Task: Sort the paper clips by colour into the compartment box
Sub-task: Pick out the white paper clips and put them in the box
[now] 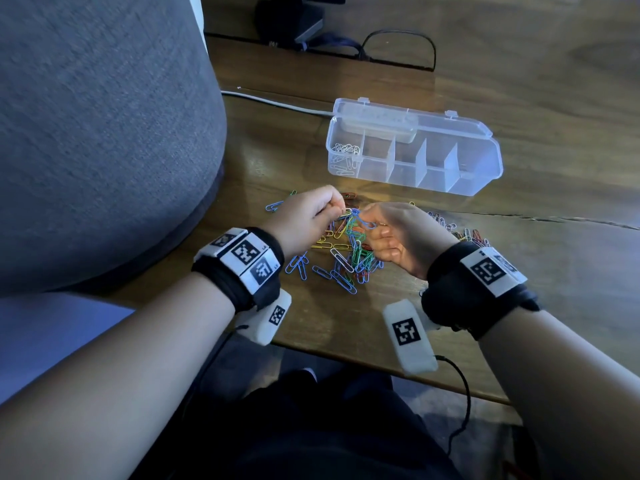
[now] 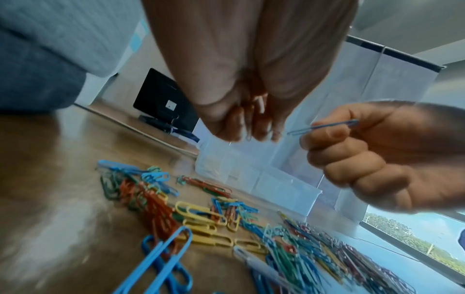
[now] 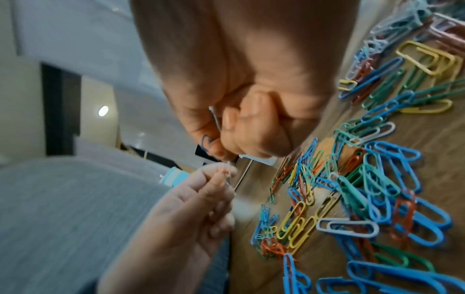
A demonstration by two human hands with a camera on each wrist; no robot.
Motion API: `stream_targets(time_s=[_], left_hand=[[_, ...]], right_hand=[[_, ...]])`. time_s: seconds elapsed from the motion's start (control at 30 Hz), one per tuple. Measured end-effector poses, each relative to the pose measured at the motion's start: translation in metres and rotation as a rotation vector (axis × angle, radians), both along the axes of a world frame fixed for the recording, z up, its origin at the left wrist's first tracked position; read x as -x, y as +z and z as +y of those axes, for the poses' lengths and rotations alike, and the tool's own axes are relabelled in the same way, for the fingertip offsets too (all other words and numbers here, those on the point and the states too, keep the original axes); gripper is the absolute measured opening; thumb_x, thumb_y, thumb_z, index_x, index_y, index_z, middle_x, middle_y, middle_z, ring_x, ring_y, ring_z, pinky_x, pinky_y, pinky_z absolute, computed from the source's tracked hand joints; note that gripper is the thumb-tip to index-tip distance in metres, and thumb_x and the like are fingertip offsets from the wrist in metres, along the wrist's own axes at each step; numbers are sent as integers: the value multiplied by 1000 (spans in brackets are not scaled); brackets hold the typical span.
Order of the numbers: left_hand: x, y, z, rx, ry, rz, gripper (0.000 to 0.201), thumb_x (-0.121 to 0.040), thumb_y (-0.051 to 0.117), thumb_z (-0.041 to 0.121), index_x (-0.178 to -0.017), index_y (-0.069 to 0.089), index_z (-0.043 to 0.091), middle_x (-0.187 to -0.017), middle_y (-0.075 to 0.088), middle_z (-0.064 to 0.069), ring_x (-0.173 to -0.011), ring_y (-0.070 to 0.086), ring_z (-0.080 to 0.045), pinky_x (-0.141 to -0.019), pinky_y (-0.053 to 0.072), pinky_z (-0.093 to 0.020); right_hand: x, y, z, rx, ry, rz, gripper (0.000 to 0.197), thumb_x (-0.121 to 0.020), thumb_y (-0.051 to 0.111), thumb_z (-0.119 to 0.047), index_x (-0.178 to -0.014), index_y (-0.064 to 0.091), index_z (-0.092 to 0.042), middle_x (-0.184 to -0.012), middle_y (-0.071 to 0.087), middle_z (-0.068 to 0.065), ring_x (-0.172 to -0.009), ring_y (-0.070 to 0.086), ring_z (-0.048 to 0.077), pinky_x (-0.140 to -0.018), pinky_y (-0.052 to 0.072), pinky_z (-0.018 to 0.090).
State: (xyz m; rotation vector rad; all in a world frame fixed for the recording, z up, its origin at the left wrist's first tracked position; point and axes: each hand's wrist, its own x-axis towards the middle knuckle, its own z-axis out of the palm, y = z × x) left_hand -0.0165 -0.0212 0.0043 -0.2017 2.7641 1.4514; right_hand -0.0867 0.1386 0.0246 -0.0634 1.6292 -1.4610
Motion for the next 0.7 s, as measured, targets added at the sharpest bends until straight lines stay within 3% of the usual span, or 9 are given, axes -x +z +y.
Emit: stream_targets(time_s=[0.07,0.1,0.2,0.33,0.4,0.57,0.7], left_hand=[[3,4,-2,91,-63,-47,8,-94,49,14,-94,57,12,-57,46,10,-48,44,3,-50,29,-11],[4,6,-2,115,-90,-61,6,-94,49,13,-92,55,14,-54,44,9,-45,42,1,-47,28,-12],[5,8,-3,123,-87,-45,13,-92,51,14,-79,48,15,-53,41,5,-46,37,-6,-47,27,-16],[6,11,-6,153,-58,36,37,-93,54,22,-58,49,12,-53,43,2,-50,40,-3,-51,28,-16],[8,12,-8,65,-18,32,34,-94,53,20,-64,58,6,-54,47,0,-47,40,-3,-49,28,-14],[11,8,-8,-363,130,-15,31,-96,46,9,-69,61,13,-49,55,11,-44,35,-5,-43,28,-15],[7,3,-5,-405,220,13,24,-95,47,8,-85,66,-4,-51,58,12,-45,36,-5,-44,31,-14]], right_hand=[[-2,0,-2,-45,6,83,22,-92,47,-8,-71,49,-15,-50,26,-5,-41,19,8,-39,13,18],[-2,1,-3,-58,16,120,24,-91,48,-8,-69,49,-16,-52,26,-4,-42,19,8,-39,12,18],[-3,3,-8,-74,55,215,29,-92,49,-9,-65,49,-17,-58,23,1,-43,17,9,-37,13,16],[-2,10,-12,-115,85,346,24,-92,50,-9,-68,53,-13,-58,24,3,-43,18,11,-38,16,17],[0,11,-12,-142,103,410,24,-91,52,-12,-67,56,-15,-57,27,3,-45,21,13,-39,20,19],[-4,15,-15,-158,172,479,29,-91,53,-15,-63,54,-20,-61,29,6,-50,24,15,-45,22,22],[-6,14,-17,-188,232,540,26,-91,52,-18,-65,53,-19,-65,33,10,-55,28,20,-49,24,26]])
